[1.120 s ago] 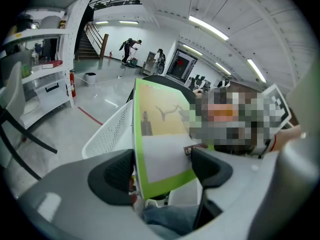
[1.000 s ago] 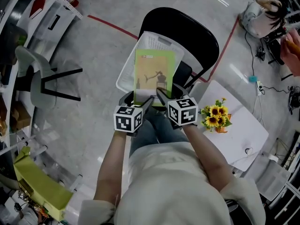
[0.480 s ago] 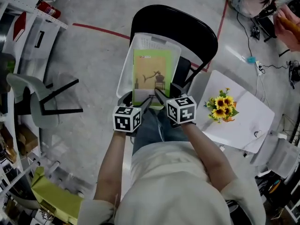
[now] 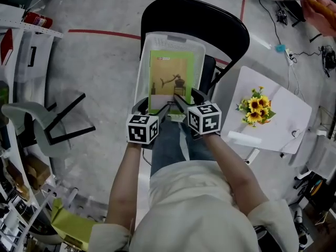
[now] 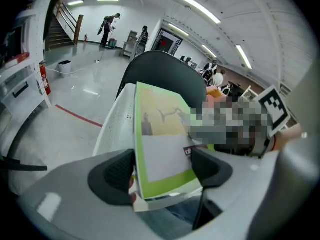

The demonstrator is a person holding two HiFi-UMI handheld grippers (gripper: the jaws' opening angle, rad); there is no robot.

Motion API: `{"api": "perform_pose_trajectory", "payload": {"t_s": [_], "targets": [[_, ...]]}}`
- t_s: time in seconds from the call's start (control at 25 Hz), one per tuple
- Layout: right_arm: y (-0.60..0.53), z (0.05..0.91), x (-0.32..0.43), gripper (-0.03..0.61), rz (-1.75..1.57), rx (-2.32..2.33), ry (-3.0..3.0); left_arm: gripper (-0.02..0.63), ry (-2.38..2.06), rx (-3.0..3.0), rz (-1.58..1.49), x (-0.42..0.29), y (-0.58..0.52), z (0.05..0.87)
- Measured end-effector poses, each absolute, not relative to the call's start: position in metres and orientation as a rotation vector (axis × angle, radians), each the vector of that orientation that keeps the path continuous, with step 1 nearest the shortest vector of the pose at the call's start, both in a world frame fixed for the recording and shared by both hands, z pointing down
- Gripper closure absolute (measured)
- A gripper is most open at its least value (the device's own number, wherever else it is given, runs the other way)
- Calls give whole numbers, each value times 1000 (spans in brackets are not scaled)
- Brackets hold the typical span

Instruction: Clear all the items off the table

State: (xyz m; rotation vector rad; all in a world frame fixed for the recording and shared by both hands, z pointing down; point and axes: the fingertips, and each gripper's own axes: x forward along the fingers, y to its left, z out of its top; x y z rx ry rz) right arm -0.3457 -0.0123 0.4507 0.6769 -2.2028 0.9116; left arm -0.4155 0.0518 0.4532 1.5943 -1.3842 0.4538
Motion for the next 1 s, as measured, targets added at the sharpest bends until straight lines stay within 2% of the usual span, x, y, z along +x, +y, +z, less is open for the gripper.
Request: {"api": "perform_pose_trajectory", "payload": {"t_s": [0.44,0.6,1.0], "targets": [[-15,475,-355,308,972,745,-2152,254,-1351,1610,449,-430,45,473],[-13,480,-351,259,880,735,-2145,267,-1376,1631,479,-430,43,472],[2,476,-344,276,866,723,-2156,304,-1362,1674,478,-412,44,464]]}}
